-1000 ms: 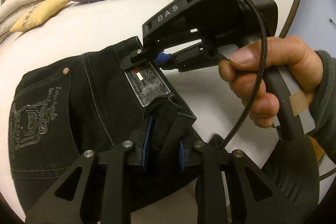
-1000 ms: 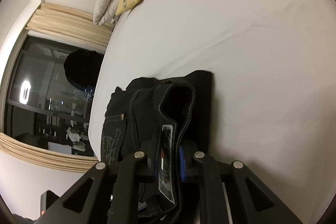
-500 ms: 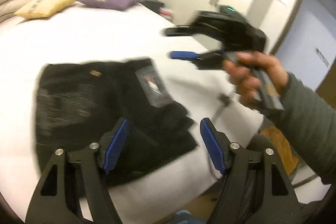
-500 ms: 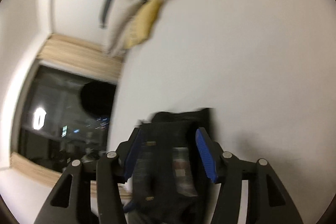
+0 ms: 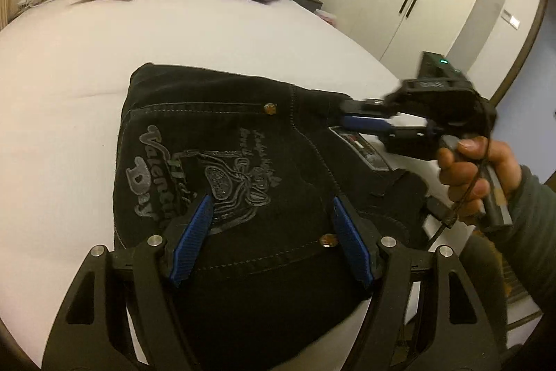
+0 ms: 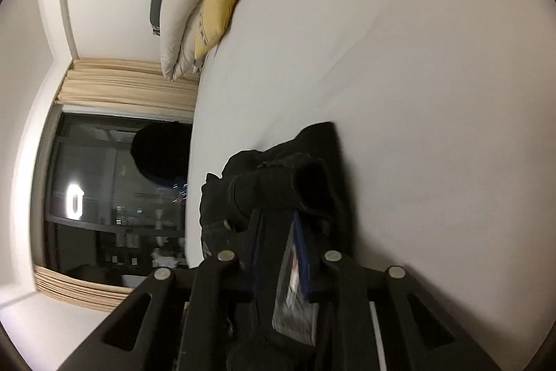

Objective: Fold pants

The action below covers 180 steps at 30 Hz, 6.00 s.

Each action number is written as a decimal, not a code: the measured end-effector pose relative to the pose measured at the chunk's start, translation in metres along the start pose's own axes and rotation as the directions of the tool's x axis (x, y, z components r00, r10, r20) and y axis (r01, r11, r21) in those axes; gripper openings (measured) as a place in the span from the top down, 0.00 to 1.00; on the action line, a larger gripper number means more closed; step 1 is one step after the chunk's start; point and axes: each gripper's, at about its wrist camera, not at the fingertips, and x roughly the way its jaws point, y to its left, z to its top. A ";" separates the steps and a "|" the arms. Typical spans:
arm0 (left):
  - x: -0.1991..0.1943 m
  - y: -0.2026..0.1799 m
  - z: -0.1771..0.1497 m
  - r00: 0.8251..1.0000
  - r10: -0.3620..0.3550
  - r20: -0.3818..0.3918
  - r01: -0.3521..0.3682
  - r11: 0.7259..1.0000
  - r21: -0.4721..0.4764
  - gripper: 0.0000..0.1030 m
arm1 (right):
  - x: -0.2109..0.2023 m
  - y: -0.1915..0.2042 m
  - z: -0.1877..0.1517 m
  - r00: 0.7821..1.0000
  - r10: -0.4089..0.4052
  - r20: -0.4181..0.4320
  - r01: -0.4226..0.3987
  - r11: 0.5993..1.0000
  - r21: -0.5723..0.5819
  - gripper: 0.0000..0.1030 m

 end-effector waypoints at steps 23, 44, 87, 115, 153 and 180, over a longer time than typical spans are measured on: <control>-0.028 0.025 -0.014 0.995 0.100 0.028 -0.100 0.995 0.016 0.33 | -0.033 0.055 -0.103 0.973 0.228 -0.018 -0.228 0.959 -0.166 0.30; -0.166 -0.041 0.015 0.738 0.569 0.364 -0.610 0.792 -0.001 0.00 | -0.113 0.150 -0.168 0.793 -0.221 0.568 0.507 0.756 -0.414 0.17; -0.124 0.017 0.015 0.823 0.568 0.029 -0.555 0.813 -0.173 0.00 | -0.084 0.199 -0.197 0.681 -0.499 0.536 0.720 0.589 -0.367 0.00; -0.114 0.017 0.014 0.836 0.549 0.006 -0.541 0.825 -0.165 0.00 | -0.076 0.191 -0.196 0.689 -0.531 0.494 0.719 0.588 -0.370 0.00; -0.107 0.022 0.007 0.844 0.536 -0.015 -0.531 0.832 -0.160 0.00 | -0.072 0.184 -0.198 0.693 -0.537 0.482 0.716 0.595 -0.367 0.00; 0.003 0.147 0.052 0.965 0.107 -0.239 -0.148 0.975 -0.163 0.00 | -0.029 0.039 -0.053 0.973 -0.231 -0.010 0.226 0.958 -0.178 0.08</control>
